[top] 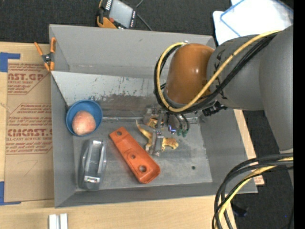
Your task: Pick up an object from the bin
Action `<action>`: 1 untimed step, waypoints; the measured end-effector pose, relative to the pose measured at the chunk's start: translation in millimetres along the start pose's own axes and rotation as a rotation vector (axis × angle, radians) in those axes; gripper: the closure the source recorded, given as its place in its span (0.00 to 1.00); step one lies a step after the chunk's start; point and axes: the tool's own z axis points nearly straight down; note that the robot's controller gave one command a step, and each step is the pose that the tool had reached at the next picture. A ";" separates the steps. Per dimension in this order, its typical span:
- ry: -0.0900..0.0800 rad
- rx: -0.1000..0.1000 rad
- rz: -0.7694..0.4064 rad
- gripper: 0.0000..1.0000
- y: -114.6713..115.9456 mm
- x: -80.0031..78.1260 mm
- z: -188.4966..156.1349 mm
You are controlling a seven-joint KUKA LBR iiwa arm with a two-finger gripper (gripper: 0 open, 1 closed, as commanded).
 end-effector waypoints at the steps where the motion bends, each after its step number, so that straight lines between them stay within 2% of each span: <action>1: -0.009 0.002 0.010 0.00 12.2 -9.2 14.7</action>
Offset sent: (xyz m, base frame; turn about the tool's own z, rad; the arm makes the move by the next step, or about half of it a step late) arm -0.0300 0.0003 -0.0182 0.0891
